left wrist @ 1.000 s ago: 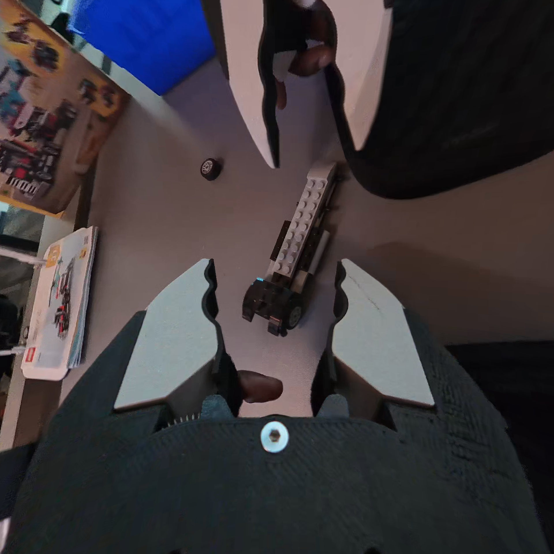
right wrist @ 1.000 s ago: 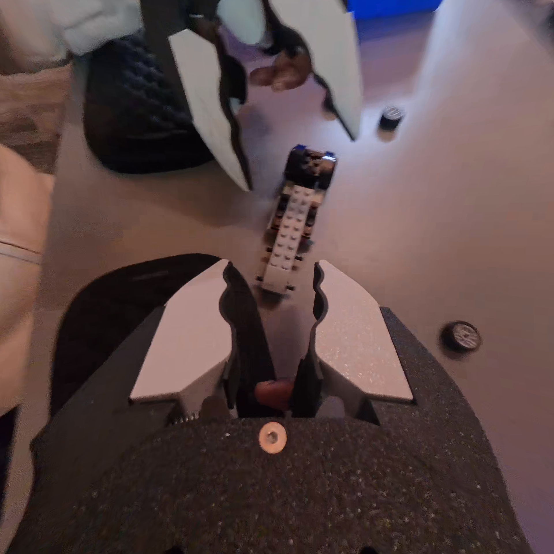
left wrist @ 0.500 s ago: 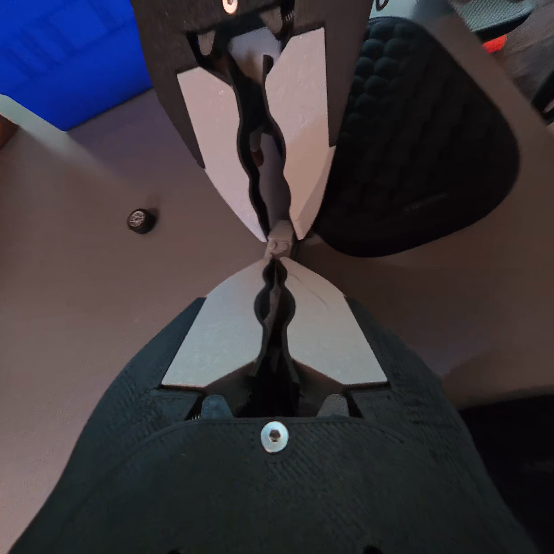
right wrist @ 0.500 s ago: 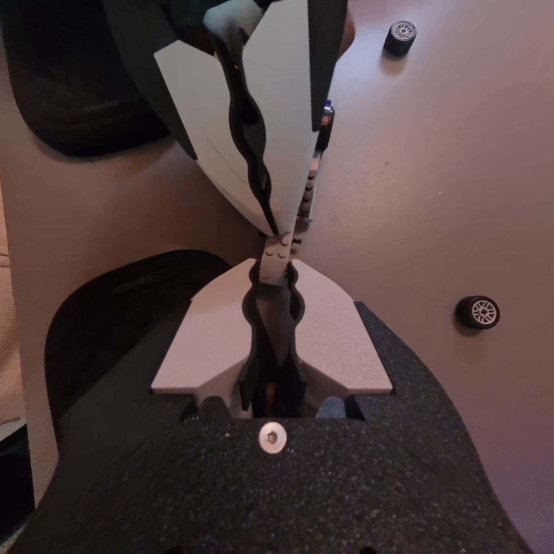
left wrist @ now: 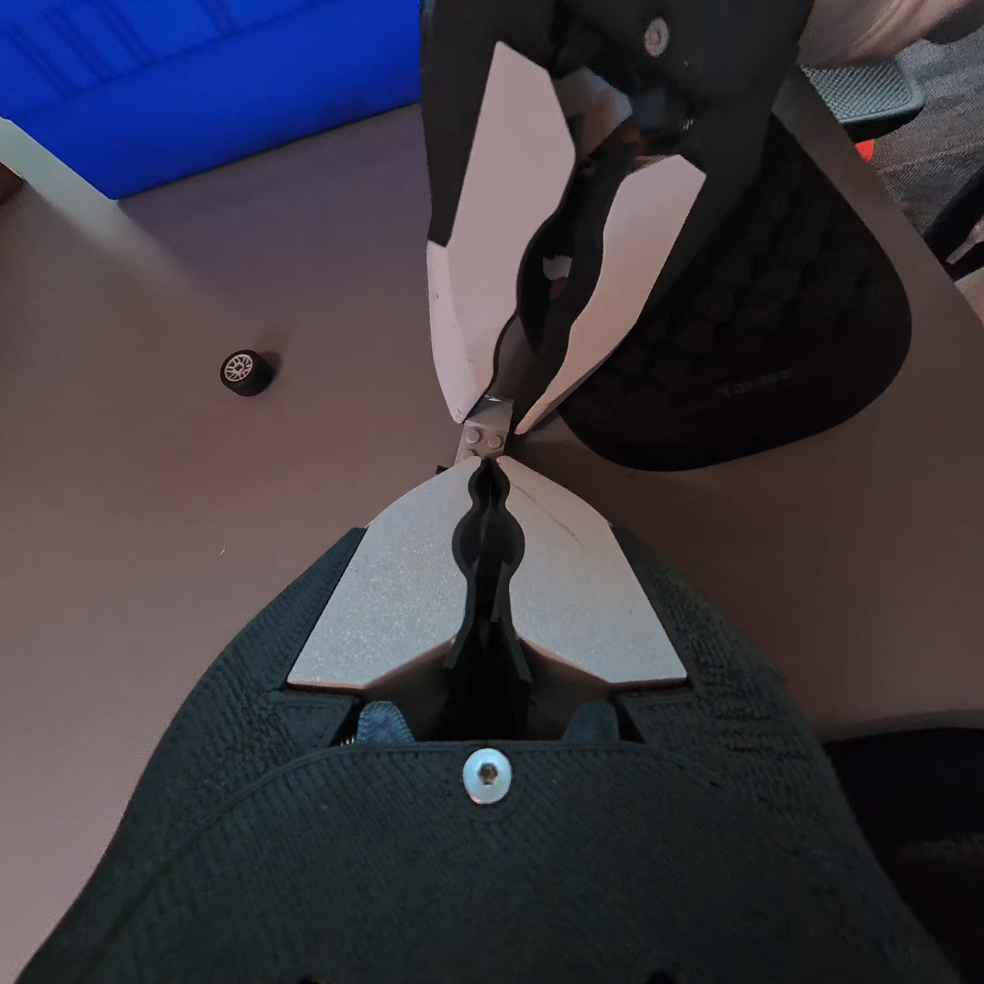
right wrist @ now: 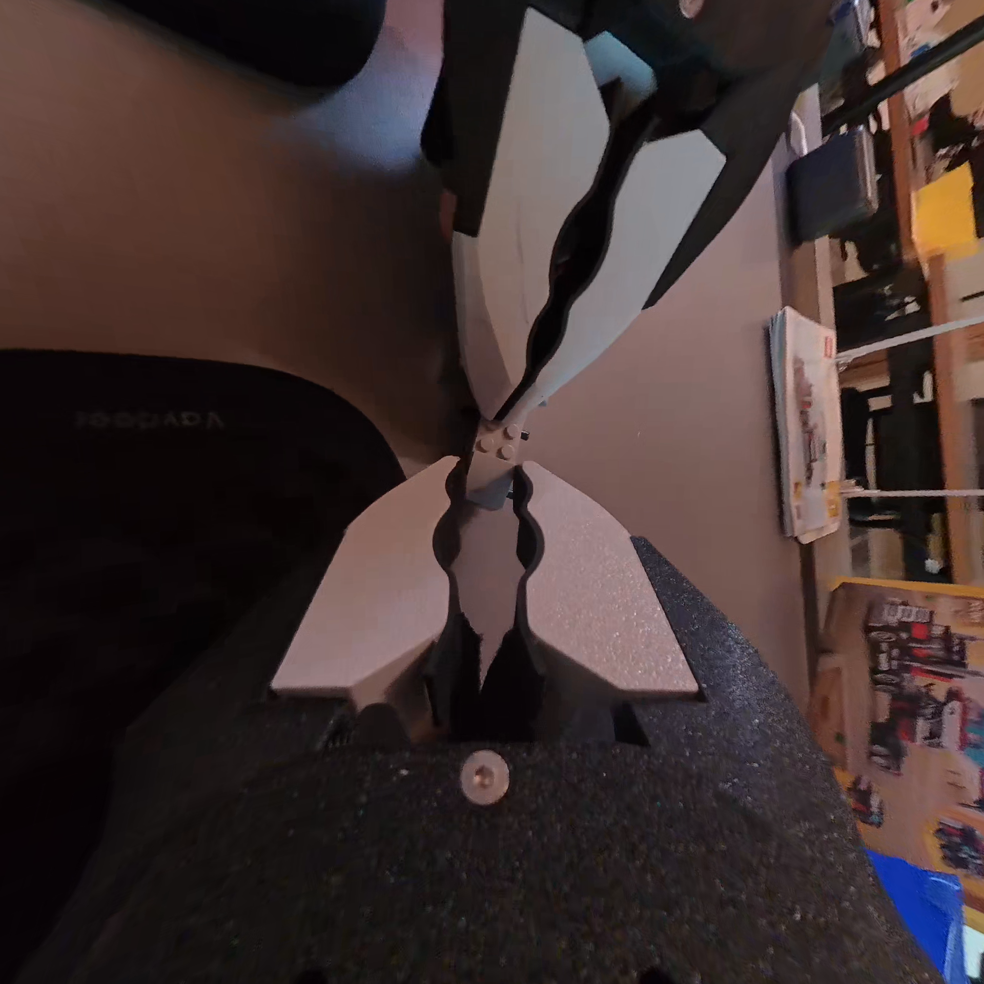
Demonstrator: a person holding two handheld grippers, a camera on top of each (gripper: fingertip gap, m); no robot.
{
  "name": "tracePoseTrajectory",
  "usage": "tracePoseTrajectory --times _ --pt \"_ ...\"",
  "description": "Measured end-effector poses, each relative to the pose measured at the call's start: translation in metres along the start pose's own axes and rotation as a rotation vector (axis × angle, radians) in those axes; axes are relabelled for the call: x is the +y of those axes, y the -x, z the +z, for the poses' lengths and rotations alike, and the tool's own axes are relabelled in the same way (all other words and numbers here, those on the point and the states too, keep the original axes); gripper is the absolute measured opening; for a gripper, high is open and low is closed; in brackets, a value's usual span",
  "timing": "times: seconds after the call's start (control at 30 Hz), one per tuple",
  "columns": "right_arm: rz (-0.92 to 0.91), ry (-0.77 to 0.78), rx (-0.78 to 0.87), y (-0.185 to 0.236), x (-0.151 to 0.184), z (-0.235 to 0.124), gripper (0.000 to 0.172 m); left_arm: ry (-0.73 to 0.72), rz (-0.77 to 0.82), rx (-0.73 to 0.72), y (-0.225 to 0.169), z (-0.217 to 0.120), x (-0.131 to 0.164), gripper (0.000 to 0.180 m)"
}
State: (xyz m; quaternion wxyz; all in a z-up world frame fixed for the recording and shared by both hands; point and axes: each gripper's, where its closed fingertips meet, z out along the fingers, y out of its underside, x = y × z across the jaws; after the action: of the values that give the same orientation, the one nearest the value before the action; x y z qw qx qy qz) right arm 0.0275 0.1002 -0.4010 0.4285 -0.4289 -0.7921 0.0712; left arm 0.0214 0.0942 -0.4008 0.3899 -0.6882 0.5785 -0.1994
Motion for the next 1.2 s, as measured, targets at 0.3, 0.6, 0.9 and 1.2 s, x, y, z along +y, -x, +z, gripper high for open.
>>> tracePoseTrajectory --times 0.3,0.6,0.9,1.2 --pt "0.297 -0.147 -0.174 -0.007 -0.007 0.001 0.006 0.011 -0.154 0.006 0.014 0.000 0.004 0.000" --pt "0.522 -0.081 -0.399 -0.010 0.008 0.013 0.016 0.013 -0.152 -0.001 0.015 0.000 0.004 0.000" --pt "-0.195 -0.107 -0.131 -0.004 -0.015 0.003 0.000 0.017 -0.192 0.020 0.017 0.001 0.005 0.000" --pt "0.502 -0.068 -0.405 -0.013 0.005 0.007 0.048 0.007 -0.160 0.024 0.014 0.000 0.004 0.000"
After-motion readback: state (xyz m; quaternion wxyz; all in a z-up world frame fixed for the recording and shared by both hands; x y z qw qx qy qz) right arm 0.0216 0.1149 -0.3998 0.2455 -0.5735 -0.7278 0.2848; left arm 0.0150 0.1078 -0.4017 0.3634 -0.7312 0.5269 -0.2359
